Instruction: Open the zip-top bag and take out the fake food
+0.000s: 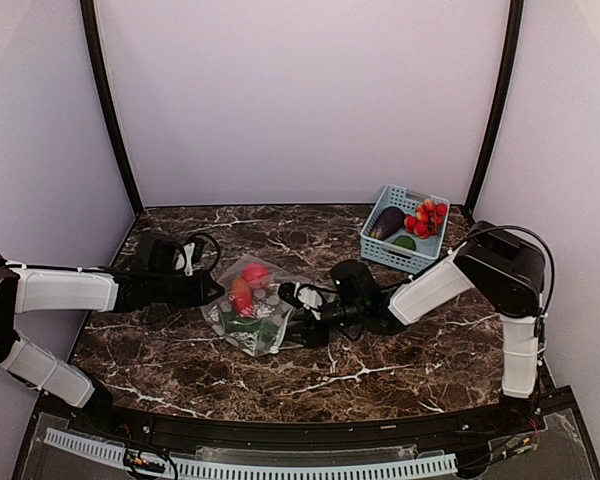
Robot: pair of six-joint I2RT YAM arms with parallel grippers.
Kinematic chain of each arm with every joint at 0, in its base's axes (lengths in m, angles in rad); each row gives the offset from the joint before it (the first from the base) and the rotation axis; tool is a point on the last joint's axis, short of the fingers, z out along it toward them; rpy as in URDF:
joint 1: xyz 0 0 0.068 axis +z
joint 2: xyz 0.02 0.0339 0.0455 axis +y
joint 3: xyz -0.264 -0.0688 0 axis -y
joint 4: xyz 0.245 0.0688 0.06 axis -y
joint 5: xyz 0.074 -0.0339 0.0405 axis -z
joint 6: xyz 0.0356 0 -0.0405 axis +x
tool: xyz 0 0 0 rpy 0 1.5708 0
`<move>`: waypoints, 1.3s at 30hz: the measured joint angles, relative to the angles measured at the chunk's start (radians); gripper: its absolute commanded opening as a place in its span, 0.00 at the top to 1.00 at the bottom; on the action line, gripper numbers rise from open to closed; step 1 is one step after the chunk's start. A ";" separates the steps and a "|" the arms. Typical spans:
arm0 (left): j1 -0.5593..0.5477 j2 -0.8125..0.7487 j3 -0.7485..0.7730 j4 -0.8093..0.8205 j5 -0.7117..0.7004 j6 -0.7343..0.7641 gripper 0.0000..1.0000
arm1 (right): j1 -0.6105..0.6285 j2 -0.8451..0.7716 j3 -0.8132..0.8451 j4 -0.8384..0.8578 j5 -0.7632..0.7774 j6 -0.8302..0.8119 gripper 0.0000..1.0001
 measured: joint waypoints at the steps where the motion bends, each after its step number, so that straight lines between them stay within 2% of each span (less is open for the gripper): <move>1: 0.000 0.000 0.000 0.000 0.000 0.000 0.99 | 0.004 0.011 0.010 -0.001 -0.001 0.000 0.48; 10: 0.000 0.000 0.000 0.000 0.000 -0.001 0.99 | 0.035 0.092 0.057 0.008 0.006 0.010 0.70; 17: 0.000 0.000 0.000 0.000 -0.006 0.000 0.99 | 0.035 0.053 0.007 0.015 0.032 0.015 0.83; 28: 0.022 -0.003 0.000 -0.010 -0.045 0.000 0.99 | 0.035 -0.182 -0.199 -0.025 0.101 0.003 0.89; 39: 0.046 -0.003 0.000 -0.023 -0.057 -0.003 0.99 | 0.023 -0.404 -0.375 -0.143 0.173 0.036 0.91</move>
